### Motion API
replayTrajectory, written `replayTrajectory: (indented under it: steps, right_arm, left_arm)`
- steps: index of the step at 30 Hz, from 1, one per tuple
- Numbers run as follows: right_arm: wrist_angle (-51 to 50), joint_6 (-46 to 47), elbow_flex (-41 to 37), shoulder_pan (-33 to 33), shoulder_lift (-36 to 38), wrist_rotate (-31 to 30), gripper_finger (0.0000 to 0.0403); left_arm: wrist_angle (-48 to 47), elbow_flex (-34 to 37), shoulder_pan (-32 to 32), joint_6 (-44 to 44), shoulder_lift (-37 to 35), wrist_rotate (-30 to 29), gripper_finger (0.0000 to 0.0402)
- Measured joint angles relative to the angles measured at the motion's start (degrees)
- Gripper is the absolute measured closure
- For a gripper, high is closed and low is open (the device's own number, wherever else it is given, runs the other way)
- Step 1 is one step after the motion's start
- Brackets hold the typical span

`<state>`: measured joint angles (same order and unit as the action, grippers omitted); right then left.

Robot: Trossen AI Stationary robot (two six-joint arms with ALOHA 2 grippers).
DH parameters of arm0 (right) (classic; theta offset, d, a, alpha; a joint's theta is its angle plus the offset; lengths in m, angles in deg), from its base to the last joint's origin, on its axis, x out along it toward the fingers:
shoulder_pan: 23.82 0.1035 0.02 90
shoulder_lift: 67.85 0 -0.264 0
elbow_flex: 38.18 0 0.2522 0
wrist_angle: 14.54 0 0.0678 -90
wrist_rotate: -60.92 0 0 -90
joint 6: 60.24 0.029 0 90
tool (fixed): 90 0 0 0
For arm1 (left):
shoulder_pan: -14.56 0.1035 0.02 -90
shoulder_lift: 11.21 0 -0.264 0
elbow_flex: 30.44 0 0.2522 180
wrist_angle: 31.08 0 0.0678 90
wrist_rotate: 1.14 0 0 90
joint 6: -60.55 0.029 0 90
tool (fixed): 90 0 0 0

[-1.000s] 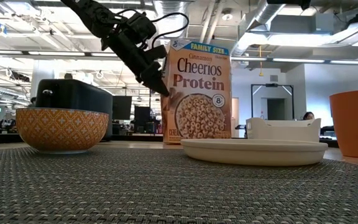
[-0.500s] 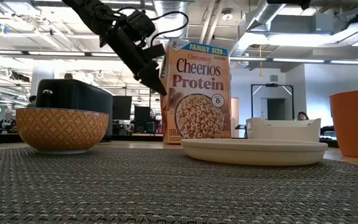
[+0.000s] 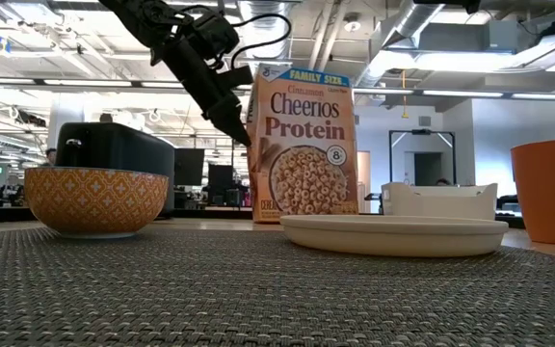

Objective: Arrange a breakfast setting
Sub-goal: Pour the cereal into the blue bowl, then put the toasted bread on the white plate

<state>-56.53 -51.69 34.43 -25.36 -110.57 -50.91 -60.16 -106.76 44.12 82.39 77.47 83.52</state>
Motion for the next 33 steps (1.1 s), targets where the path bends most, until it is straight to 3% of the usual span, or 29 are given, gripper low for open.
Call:
replayTrajectory:
  steps: [18,33]
  right_arm:
    - [0.00,0.02,0.00,0.00,-0.02,-0.03,0.0131]
    - [0.00,-0.04,0.00,0.00,-0.02,0.68,0.0131]
  left_arm:
    - [-3.91,0.02,-0.49,-1.11,-3.36,-0.07,0.0205]
    - [-12.87,0.04,-3.68,-12.30,-16.29,-2.96,0.0205]
